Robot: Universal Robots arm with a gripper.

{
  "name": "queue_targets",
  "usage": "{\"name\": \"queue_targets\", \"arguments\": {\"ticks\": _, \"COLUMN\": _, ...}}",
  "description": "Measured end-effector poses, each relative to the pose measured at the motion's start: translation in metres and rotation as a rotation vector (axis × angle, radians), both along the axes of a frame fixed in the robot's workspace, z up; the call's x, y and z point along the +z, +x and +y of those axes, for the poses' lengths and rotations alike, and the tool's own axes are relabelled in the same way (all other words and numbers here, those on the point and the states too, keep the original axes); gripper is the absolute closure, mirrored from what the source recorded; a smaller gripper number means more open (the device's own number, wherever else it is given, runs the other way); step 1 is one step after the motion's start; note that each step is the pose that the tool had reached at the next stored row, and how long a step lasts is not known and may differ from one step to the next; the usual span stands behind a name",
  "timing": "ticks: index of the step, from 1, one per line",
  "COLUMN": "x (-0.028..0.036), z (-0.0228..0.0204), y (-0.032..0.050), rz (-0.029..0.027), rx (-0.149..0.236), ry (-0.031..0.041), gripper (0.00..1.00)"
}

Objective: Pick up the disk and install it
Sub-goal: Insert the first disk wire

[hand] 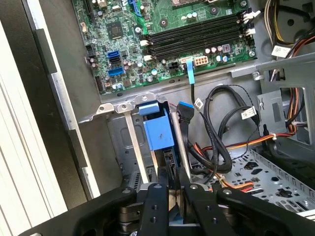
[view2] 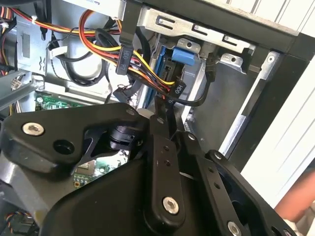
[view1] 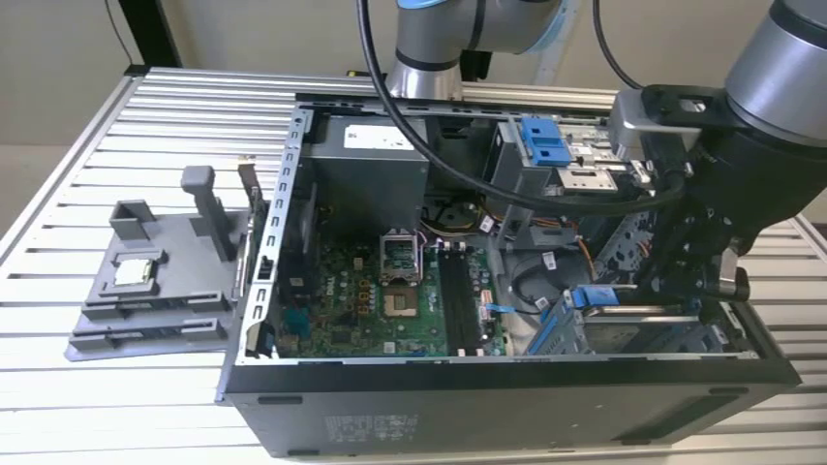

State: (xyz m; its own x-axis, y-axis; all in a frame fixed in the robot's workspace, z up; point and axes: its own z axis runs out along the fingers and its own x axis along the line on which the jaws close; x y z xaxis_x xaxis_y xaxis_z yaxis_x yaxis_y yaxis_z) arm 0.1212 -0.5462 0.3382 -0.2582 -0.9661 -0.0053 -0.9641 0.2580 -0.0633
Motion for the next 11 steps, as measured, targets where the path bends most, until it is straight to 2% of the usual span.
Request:
{"name": "queue_targets", "arguments": {"ticks": 6, "x": 0.0039, "z": 0.0017, "y": -0.0004, "rz": -0.0005, "rx": 0.009, "ry": 0.0002, "gripper": 1.00}}
{"name": "queue_targets", "arguments": {"ticks": 11, "x": 0.0037, "z": 0.0027, "y": -0.0004, "rz": -0.0099, "rx": 0.050, "ry": -0.0002, "gripper": 1.00}}
